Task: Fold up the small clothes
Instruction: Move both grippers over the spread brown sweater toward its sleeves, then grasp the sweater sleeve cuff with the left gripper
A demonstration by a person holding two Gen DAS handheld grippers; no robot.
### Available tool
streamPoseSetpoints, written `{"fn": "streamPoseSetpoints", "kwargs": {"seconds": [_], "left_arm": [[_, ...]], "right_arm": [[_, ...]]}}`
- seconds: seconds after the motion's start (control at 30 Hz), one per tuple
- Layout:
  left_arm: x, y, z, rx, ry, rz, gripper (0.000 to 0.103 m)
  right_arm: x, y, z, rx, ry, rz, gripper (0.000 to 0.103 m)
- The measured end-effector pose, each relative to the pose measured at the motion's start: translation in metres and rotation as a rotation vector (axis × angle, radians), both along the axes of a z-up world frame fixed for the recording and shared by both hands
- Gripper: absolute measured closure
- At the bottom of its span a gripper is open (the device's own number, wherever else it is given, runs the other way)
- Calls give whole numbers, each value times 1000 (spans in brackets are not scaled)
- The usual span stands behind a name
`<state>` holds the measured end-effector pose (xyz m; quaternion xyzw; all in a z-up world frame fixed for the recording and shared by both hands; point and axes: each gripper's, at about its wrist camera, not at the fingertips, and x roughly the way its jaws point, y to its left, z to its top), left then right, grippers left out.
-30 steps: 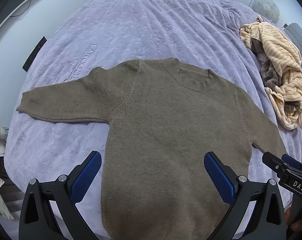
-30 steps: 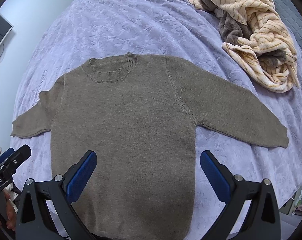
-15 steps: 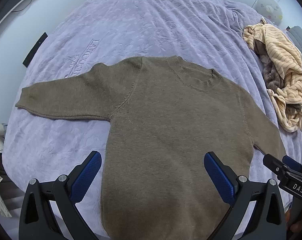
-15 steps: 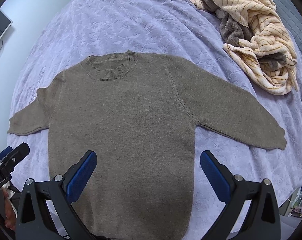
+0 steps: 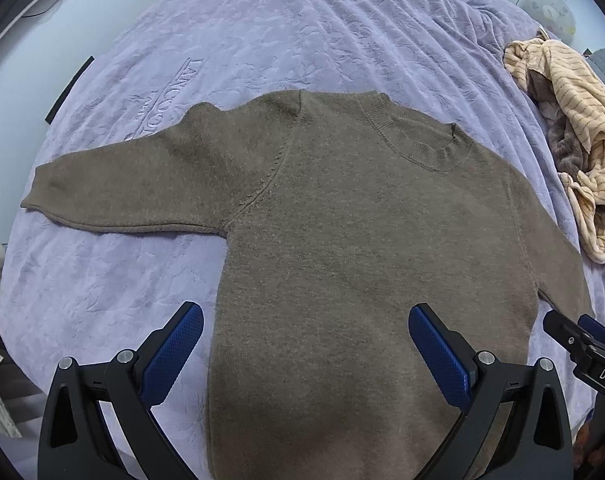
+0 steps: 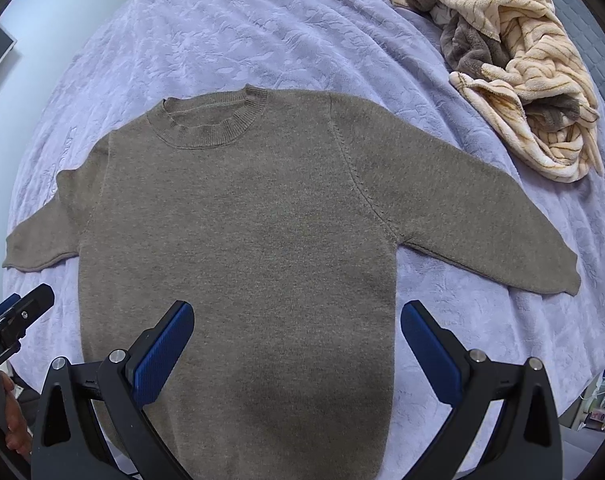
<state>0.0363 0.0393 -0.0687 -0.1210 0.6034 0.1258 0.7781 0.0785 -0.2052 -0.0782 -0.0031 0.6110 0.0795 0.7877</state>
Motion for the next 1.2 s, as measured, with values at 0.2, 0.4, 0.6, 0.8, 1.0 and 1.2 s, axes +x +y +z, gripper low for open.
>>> {"fn": "streamPoseSetpoints", "kwargs": {"seconds": [0.2,0.4,0.6,0.8,1.0,1.2], "left_arm": [[0,6,-26,10,8,-4,0],[-6,18,-54,3,16,25,0],[-14,28,-73,16,46,36,0],[-21,36,-72,-2,37,36,0],[-26,49,-72,-15,27,36,0],[-27,57,-70,-35,14,36,0]], "right_arm": [[3,7,-21,18,-26,-10,0],[2,20,-43,54,-52,16,0],[1,27,-73,53,-30,13,0],[-6,34,-79,50,-15,2,0],[-11,45,-74,44,-23,8,0],[-12,54,-67,36,-35,16,0]]}}
